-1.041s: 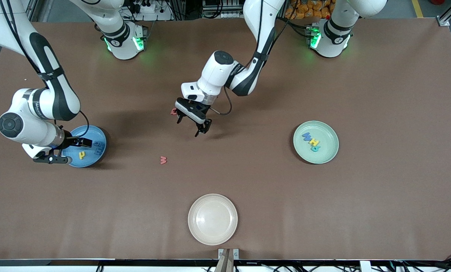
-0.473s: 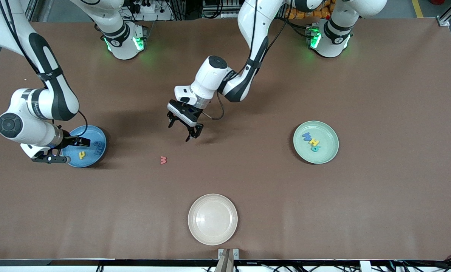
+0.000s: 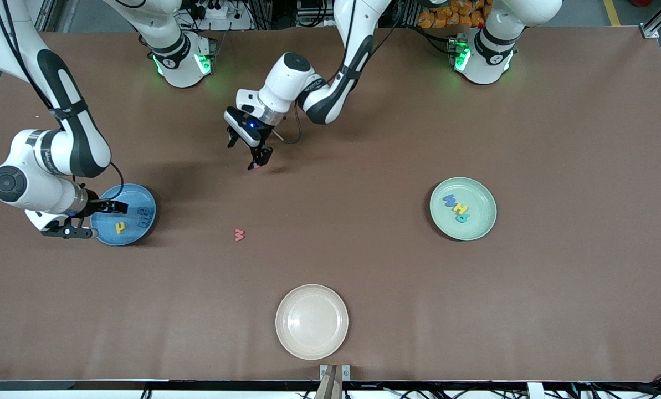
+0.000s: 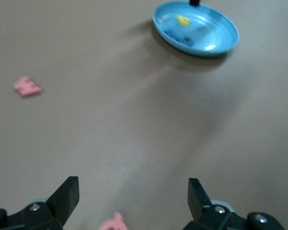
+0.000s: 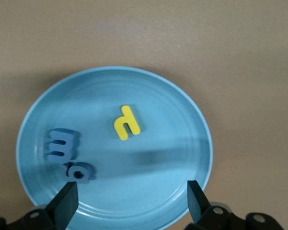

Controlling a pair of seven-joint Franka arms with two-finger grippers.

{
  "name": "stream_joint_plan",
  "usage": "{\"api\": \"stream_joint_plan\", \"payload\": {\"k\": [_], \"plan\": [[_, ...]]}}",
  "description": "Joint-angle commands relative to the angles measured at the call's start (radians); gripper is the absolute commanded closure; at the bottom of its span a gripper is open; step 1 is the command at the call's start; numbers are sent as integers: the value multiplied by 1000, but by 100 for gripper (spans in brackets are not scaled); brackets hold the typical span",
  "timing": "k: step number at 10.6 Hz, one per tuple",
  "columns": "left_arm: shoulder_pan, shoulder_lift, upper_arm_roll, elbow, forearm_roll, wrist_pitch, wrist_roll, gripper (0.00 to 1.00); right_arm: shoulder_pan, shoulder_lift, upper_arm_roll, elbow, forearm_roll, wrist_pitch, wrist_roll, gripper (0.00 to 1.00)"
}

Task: Sort upper and lower case letters into plates
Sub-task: 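Lower the left gripper onto the pink o and grasp it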

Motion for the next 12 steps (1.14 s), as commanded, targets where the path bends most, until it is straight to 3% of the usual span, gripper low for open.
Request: {"api": "stream_joint_plan", "payload": {"k": [1,4,12], "plan": [[-44,75,24,21,47,38,-37,0,-34,15,13,3,-39,5,-3,0],[-44,83,50,16,123,34,-32,0,-34,15,15,3,-42,-1,-3,0],[-52,69,71,-73,166,31,-34,0,-28,15,15,2,-44,-5,-4,0]]}}
